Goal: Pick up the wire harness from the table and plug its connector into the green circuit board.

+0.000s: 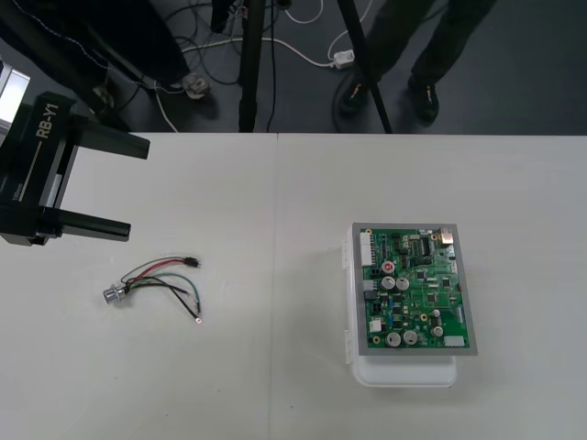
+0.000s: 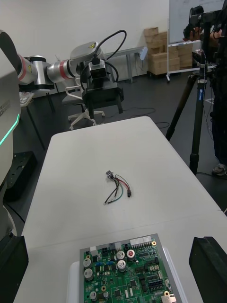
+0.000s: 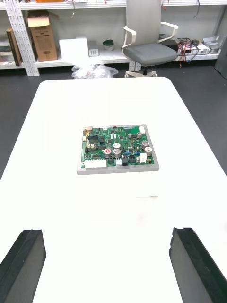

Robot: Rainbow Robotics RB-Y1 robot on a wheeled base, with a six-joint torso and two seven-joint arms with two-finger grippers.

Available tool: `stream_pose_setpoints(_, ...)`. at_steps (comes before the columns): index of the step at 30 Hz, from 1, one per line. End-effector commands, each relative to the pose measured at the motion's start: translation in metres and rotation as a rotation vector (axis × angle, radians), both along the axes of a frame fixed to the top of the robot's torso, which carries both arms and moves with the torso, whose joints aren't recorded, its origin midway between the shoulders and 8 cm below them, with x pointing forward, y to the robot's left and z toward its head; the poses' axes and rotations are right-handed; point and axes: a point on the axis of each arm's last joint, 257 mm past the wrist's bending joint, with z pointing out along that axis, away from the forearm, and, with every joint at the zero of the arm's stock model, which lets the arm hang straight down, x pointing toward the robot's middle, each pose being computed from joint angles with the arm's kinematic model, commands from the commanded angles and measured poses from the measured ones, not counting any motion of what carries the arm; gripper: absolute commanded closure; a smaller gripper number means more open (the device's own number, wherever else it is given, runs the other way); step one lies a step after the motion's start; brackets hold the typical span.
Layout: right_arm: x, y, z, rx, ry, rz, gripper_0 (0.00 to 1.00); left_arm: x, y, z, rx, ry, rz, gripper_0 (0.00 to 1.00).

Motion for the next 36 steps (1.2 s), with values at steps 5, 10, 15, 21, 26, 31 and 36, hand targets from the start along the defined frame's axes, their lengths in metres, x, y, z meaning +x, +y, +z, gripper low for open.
stream_pose_setpoints(5,-0.006,0.004,0.002,-0.027,-0.037,0.032,0.00,0.009,0.000,0.004,-0.031,-0.037,0.027,0.23)
stream_pose_setpoints(10,-0.006,0.004,0.002,-0.027,-0.037,0.032,0.00,0.009,0.000,0.004,-0.031,-0.037,0.027,0.23)
stream_pose_setpoints(15,-0.006,0.004,0.002,-0.027,-0.037,0.032,0.00,0.009,0.000,0.004,-0.031,-0.037,0.027,0.23)
stream_pose_setpoints(21,-0.006,0.004,0.002,-0.027,-0.037,0.032,0.00,0.009,0.000,0.004,-0.031,-0.037,0.027,0.23)
stream_pose_setpoints(26,-0.006,0.004,0.002,-0.027,-0.037,0.032,0.00,0.009,0.000,0.004,-0.031,-0.037,0.027,0.23)
stream_pose_setpoints(31,-0.006,0.004,0.002,-0.027,-0.037,0.032,0.00,0.009,0.000,0.004,-0.031,-0.037,0.027,0.23)
stream_pose_setpoints(36,-0.004,-0.002,-0.027,0.054,0.034,-0.005,0.00,0.009,0.000,0.004,-0.031,-0.037,0.027,0.23)
